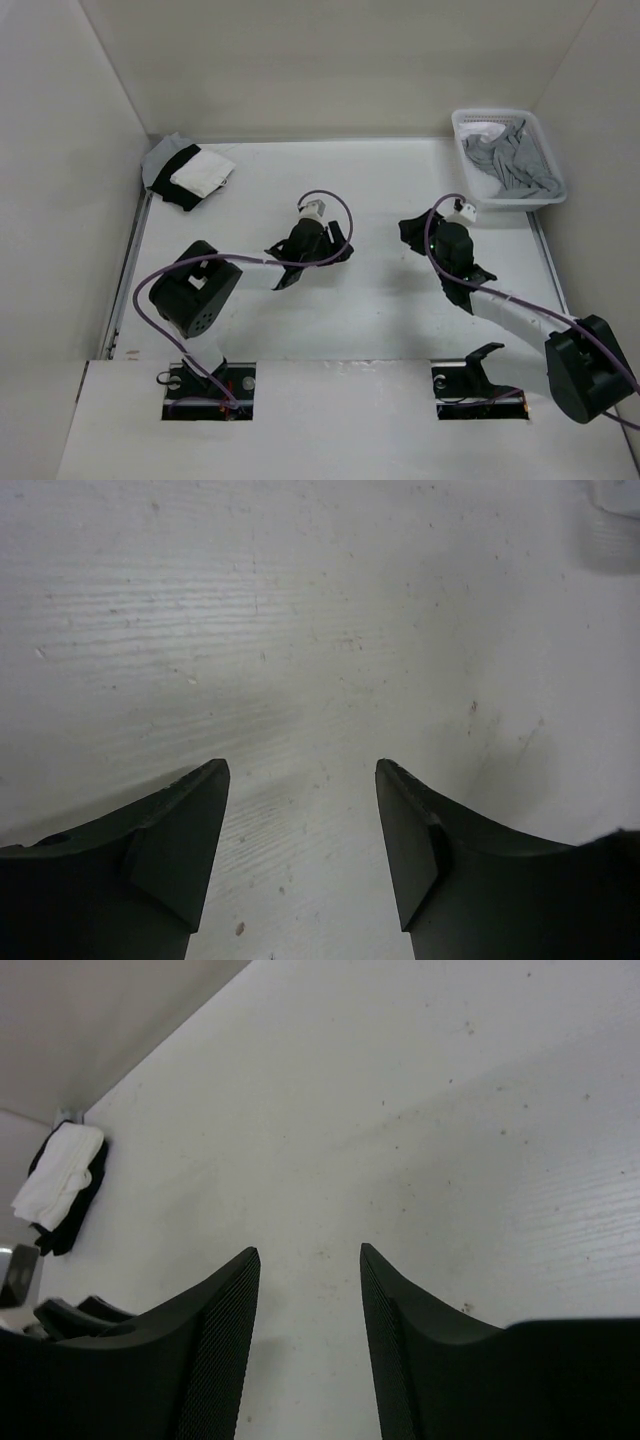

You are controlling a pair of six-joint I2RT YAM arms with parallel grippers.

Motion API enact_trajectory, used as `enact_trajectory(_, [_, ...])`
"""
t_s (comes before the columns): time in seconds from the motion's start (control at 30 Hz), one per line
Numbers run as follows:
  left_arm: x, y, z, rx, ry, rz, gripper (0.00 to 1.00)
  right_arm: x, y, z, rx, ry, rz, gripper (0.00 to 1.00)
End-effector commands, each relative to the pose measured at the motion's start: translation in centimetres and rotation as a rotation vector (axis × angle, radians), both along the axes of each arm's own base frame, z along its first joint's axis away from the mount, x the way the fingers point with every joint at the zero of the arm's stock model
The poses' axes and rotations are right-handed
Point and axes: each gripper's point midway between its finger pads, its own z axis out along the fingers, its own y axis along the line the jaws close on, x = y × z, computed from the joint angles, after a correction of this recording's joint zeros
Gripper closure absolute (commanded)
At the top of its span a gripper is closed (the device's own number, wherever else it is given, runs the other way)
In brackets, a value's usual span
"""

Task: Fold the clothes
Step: Grab the tank top from the pile

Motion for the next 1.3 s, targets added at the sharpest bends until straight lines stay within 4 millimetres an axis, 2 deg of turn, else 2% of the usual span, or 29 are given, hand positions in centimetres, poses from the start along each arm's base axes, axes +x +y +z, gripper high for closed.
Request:
enact_trajectory(0.0, [-0.8, -1.2, 3.9, -0.088, -0.134, -0.058, 0.45, 1.5, 0.0, 3.1, 0.006, -0.047, -0.038, 0.54])
enact_trajectory(0.03, [-1.1, -1.3, 4.1, -0.097, -0.146, -0.068, 0.47, 1.8, -0.1, 3.6, 0.009, -0.054, -0.048, 0.58])
enact_trajectory(0.07, [-1.4, -1.5, 4.4, -0.102, -0.166, -0.084, 0.52, 2.3, -0.3, 4.2, 0.011, -0.063, -0.058, 0.70])
enact_trajectory(0.1, [-1.6, -1.6, 4.7, -0.101, -0.185, -0.096, 0.61, 2.8, -0.8, 4.8, 0.004, -0.073, -0.071, 0.82])
enact_trajectory(0.13, [-1.7, -1.6, 5.3, -0.094, -0.210, -0.103, 0.73, 3.9, -2.1, 5.8, -0.018, -0.087, -0.106, 0.95])
enact_trajectory(0.17, [-1.9, -1.6, 5.7, -0.087, -0.231, -0.109, 0.83, 4.8, -3.5, 6.5, -0.037, -0.089, -0.148, 0.99])
enact_trajectory(0.2, [-2.1, -1.6, 6.2, -0.079, -0.252, -0.114, 0.89, 6.0, -5.5, 7.3, -0.062, -0.084, -0.206, 1.00])
enact_trajectory(0.23, [-2.5, -1.7, 6.6, -0.067, -0.281, -0.119, 0.92, 7.8, -9.6, 8.1, -0.098, -0.066, -0.328, 1.00])
enact_trajectory(0.33, [-2.7, -1.6, 7.0, -0.061, -0.300, -0.111, 0.92, 11.1, -17.1, 9.4, -0.117, -0.053, -0.506, 1.00])
enact_trajectory(0.4, [-2.7, -1.5, 7.1, -0.069, -0.296, -0.110, 0.83, 13.7, -22.0, 9.4, -0.129, -0.032, -0.598, 0.93])
enact_trajectory(0.43, [-2.6, -1.4, 7.1, -0.070, -0.297, -0.107, 0.80, 14.3, -23.7, 9.1, -0.148, -0.017, -0.629, 0.89])
enact_trajectory(0.47, [-2.5, -1.1, 7.1, -0.071, -0.295, -0.098, 0.72, 15.7, -28.2, 8.0, -0.215, 0.050, -0.707, 0.78])
enact_trajectory(0.5, [-2.2, -0.7, 7.1, -0.071, -0.294, -0.086, 0.63, 16.5, -31.3, 6.6, -0.254, 0.125, -0.750, 0.69])
enact_trajectory(0.6, [-1.8, -0.2, 6.9, -0.079, -0.291, -0.070, 0.56, 16.9, -35.3, 4.0, -0.280, 0.228, -0.804, 0.56])
enact_trajectory(0.73, [-1.4, 0.4, 6.7, -0.088, -0.277, -0.053, 0.54, 16.9, -38.1, 1.1, -0.319, 0.305, -0.830, 0.48])
enact_trajectory(0.83, [-1.3, 0.6, 6.6, -0.098, -0.263, -0.049, 0.54, 17.2, -39.9, 0.2, -0.365, 0.344, -0.856, 0.45])
enact_trajectory(1.03, [-1.2, 0.7, 6.7, -0.137, -0.246, -0.054, 0.54, 17.6, -41.9, -1.5, -0.409, 0.403, -0.898, 0.45])
enact_trajectory(1.2, [-1.1, 0.9, 6.6, -0.142, -0.244, -0.050, 0.54, 18.0, -42.2, -3.0, -0.390, 0.421, -0.897, 0.55])
enact_trajectory(1.27, [-0.9, 1.1, 6.5, -0.143, -0.239, -0.044, 0.54, 18.6, -42.1, -2.9, -0.392, 0.416, -0.890, 0.64])
